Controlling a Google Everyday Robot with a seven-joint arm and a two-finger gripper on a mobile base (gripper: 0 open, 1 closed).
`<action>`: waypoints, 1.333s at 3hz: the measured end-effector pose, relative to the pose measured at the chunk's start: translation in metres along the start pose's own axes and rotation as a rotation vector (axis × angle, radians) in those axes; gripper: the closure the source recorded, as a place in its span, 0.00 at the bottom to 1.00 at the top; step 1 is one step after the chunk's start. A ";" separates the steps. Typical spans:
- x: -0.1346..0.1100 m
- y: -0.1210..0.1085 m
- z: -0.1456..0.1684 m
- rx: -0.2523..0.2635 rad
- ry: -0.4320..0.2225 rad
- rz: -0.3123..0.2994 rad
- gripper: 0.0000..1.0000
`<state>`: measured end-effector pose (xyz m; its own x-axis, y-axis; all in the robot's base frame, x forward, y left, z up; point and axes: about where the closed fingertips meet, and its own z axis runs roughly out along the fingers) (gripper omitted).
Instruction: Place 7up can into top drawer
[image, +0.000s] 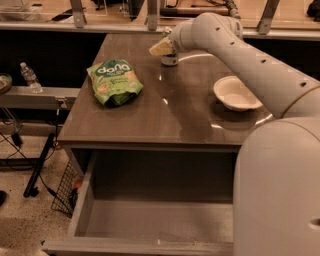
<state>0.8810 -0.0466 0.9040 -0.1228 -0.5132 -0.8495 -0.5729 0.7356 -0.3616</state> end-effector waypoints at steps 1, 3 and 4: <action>0.005 -0.006 0.004 0.010 -0.010 0.061 0.51; -0.024 0.040 -0.047 -0.164 -0.104 0.046 0.98; -0.039 0.059 -0.097 -0.236 -0.148 -0.002 1.00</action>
Offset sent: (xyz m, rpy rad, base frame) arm -0.0465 0.0273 0.0107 0.1343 0.0462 0.1406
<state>0.7731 -0.0265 0.9529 -0.0113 -0.4316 -0.9020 -0.7482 0.6021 -0.2788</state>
